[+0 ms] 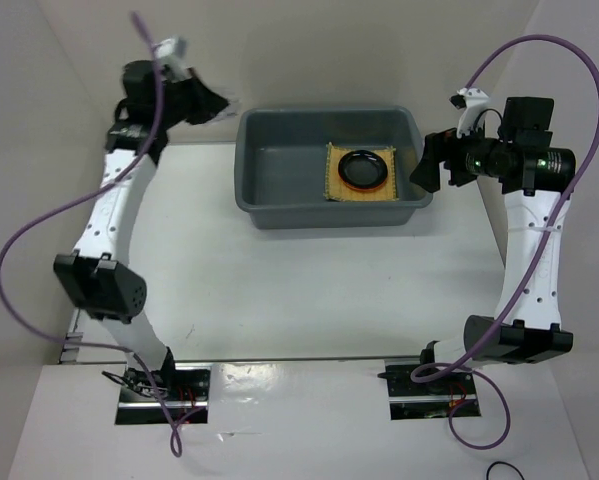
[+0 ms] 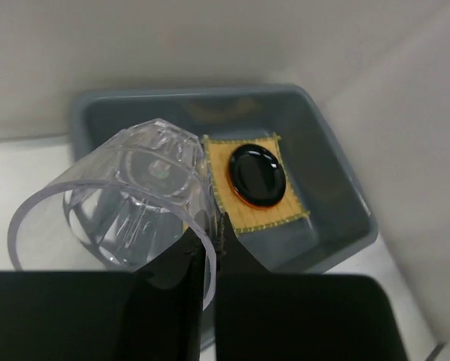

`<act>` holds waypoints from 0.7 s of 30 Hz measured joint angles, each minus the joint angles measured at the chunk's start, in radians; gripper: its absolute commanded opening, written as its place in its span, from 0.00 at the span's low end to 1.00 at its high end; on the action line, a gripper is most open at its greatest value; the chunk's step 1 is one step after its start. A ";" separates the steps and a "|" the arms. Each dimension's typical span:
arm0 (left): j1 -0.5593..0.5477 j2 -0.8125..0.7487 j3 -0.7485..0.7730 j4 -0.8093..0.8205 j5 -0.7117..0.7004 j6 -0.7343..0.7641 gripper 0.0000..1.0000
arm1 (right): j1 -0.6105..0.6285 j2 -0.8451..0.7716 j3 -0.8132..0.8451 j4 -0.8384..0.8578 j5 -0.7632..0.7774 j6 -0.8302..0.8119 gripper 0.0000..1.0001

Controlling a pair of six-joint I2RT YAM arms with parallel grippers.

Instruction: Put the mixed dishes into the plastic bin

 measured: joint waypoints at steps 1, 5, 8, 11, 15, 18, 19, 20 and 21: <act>-0.070 0.058 0.090 -0.022 0.000 0.047 0.00 | 0.000 0.000 -0.002 0.001 0.003 0.000 0.98; -0.285 0.330 0.399 -0.227 -0.075 0.221 0.00 | 0.000 0.000 -0.012 0.002 0.015 0.000 0.98; -0.383 0.514 0.525 -0.358 -0.177 0.289 0.00 | 0.000 0.000 -0.025 0.005 0.022 -0.001 0.98; -0.447 0.628 0.527 -0.492 -0.282 0.327 0.00 | 0.000 -0.003 -0.038 0.007 0.031 -0.002 0.98; -0.484 0.701 0.519 -0.590 -0.361 0.355 0.00 | 0.000 -0.017 -0.075 0.007 0.041 -0.005 0.98; -0.500 0.711 0.512 -0.613 -0.396 0.375 0.05 | 0.000 -0.020 -0.084 0.007 0.047 -0.006 0.98; -0.505 0.711 0.512 -0.615 -0.405 0.377 0.11 | 0.000 -0.021 -0.085 0.007 0.049 -0.007 0.98; -0.508 0.711 0.512 -0.616 -0.414 0.380 0.21 | 0.000 -0.022 -0.088 0.008 0.050 -0.008 0.98; -0.510 0.711 0.512 -0.616 -0.423 0.386 0.26 | 0.000 -0.025 -0.091 0.007 0.053 -0.008 0.98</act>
